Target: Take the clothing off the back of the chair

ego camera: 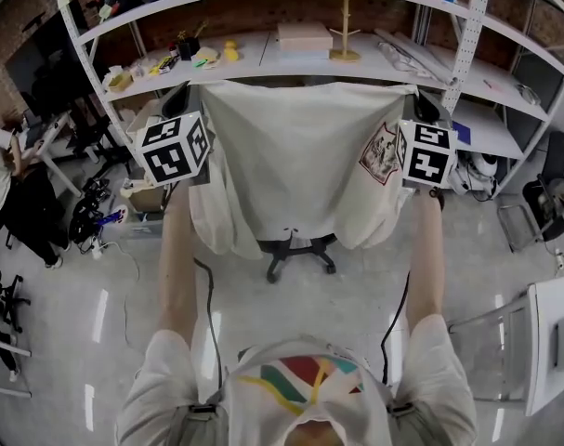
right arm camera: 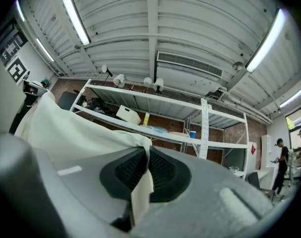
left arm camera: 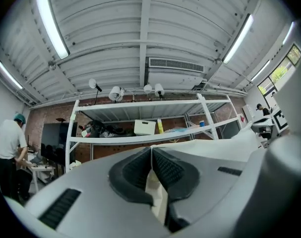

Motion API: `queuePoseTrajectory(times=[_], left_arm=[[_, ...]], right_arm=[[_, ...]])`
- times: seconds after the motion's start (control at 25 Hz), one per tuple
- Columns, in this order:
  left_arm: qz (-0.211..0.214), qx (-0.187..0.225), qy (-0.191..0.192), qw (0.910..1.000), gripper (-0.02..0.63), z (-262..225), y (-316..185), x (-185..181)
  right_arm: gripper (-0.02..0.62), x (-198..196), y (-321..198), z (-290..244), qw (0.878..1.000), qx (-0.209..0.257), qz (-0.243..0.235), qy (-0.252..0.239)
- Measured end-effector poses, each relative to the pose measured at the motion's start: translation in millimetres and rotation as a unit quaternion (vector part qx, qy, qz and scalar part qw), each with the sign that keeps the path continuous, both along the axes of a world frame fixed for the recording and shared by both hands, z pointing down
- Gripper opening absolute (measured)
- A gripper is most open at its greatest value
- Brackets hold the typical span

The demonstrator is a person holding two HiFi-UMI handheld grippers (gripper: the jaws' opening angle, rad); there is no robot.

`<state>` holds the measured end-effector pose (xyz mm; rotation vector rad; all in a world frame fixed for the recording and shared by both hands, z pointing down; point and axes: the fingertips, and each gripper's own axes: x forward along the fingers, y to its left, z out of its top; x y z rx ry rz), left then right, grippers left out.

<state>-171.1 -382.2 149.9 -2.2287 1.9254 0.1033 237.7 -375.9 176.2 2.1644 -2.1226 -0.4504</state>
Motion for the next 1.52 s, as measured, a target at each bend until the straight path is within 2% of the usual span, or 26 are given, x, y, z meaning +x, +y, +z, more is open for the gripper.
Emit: queuePoseTrajectory(times=[0.4,0.88,1.28,1.52], left_arm=[[0.009,0.091,0.011,0.9958,0.017,-96.5,34.6,21.1],[0.027,0.170,-0.001,0.9851,0.017,-180.3,92.2,33.9],[0.047,0.185,-0.003,0.9816,0.018,-206.3,121.1,46.4],[0.043,0.165,-0.009,0.9853,0.018,-164.5,129.5,52.5]], right_arm=[[0.006,-18.7,39.3,-109.5,0.994,0.107,-0.017,0.017],[0.006,-41.5,119.8,-210.1,0.975,0.218,-0.041,0.026],[0.006,-55.6,147.7,-241.1,0.966,0.252,-0.055,0.025],[0.006,-66.1,151.8,-197.0,0.972,0.223,-0.074,0.024]])
